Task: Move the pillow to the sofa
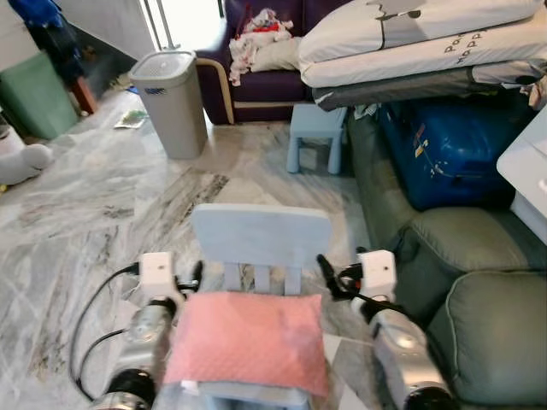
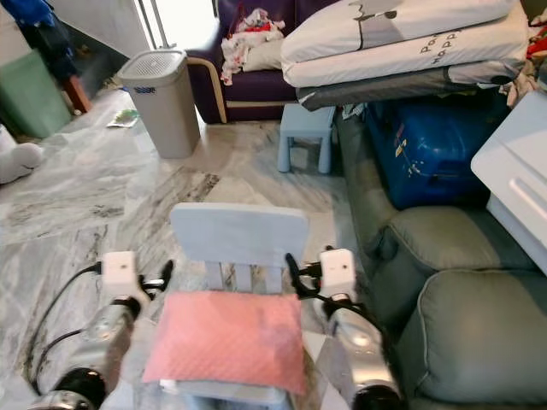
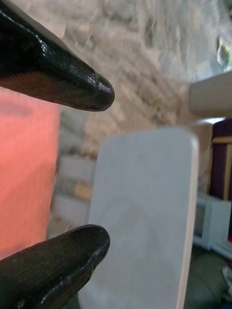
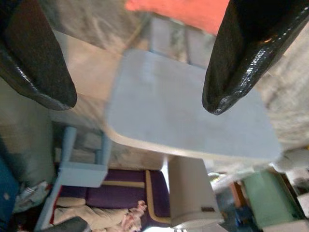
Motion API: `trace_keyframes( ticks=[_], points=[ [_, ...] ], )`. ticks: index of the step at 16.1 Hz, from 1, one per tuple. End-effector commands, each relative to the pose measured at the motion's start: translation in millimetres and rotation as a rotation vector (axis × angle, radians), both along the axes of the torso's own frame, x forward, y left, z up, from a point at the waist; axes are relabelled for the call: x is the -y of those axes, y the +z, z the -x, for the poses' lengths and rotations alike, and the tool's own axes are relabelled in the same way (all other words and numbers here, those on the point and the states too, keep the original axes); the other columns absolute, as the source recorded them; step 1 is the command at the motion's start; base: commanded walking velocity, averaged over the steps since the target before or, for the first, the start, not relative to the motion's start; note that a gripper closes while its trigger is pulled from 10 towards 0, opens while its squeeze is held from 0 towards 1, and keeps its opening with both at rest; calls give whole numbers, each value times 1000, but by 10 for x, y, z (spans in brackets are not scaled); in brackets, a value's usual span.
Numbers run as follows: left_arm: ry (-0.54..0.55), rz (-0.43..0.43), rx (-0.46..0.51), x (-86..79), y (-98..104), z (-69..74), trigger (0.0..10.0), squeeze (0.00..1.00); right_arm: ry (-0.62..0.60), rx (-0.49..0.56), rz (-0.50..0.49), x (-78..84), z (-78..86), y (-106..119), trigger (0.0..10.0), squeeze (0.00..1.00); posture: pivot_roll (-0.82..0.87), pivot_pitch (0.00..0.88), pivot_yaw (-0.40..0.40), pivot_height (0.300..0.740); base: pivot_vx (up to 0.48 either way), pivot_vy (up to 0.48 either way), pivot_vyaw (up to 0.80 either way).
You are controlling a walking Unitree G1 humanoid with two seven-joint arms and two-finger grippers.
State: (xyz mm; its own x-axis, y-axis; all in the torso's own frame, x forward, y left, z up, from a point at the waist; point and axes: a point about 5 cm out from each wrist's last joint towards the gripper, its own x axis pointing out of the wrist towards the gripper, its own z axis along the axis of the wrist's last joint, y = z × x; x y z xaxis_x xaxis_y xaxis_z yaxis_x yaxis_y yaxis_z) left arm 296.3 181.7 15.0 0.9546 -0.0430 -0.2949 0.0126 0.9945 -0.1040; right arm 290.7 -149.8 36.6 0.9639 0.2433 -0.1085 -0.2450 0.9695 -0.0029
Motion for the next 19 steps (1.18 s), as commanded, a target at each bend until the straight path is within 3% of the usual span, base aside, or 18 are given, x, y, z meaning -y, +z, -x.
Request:
trace_keyframes(
  ticks=[1, 7, 16, 19],
  points=[
    [15, -6, -29, -63, -42, 39, 10000, 0, -3, -12, -6, 5, 19, -22, 10000, 0, -108, 11, 55, 740, 0, 0, 0],
    [11, 14, -54, -63, -79, 70, 10000, 0, -3, -21, -6, 13, 22, -36, 10000, 0, -106, 20, 55, 740, 0, 0, 0],
    [-10, -33, -74, -92, -76, 57, 10000, 0, -16, -22, -9, 6, 32, -42, 10000, 0, -109, 27, 62, 740, 0, 475, 0],
    [-7, -31, -68, -92, -69, 51, 10000, 0, -20, -22, -10, 11, 32, -43, 10000, 0, -107, 27, 64, 740, 0, 84, 0]
  ],
)
